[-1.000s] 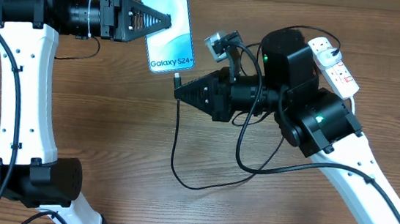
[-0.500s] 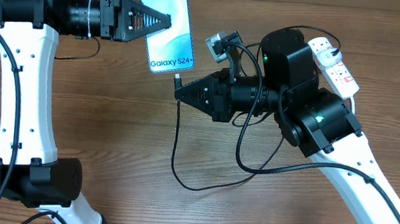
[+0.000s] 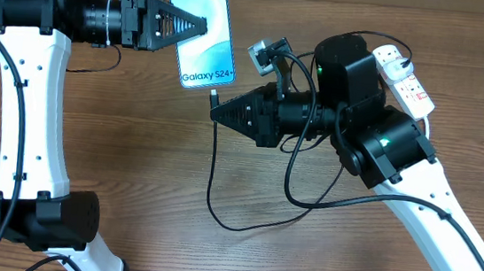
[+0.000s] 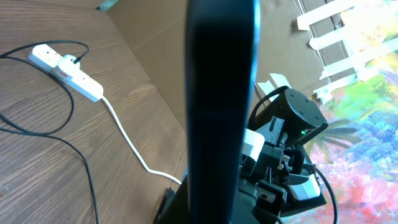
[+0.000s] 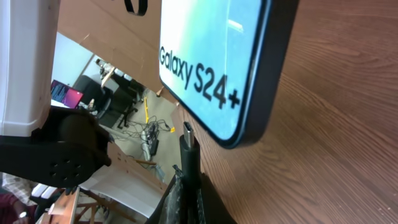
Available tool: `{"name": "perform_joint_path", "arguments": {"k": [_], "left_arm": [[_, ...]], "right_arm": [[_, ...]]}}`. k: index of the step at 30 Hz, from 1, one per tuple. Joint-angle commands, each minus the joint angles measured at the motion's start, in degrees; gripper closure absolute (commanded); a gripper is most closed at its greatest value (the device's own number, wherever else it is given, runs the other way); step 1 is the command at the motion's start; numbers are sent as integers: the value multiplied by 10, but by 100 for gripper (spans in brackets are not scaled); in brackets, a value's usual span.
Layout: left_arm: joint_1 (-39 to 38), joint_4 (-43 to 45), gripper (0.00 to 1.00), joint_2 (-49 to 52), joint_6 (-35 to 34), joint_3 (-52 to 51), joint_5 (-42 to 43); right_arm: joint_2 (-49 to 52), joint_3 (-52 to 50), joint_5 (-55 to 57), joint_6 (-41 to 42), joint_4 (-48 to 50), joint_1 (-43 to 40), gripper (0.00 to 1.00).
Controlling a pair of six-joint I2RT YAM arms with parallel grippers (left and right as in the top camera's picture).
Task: Plug charger to phone and switch on socket
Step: 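Align the upright connector under the phone's bottom port with the right gripper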
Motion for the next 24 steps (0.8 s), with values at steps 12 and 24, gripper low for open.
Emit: {"name": "perform_joint_path", "arguments": {"k": [12, 24], "left_arm": [[-9, 1, 96, -6, 13, 14, 20], [-9, 0, 96, -6, 13, 14, 21]], "right_arm": [[3, 10, -25, 6, 16, 2, 96], [4, 10, -22, 6, 19, 2, 96]]}}
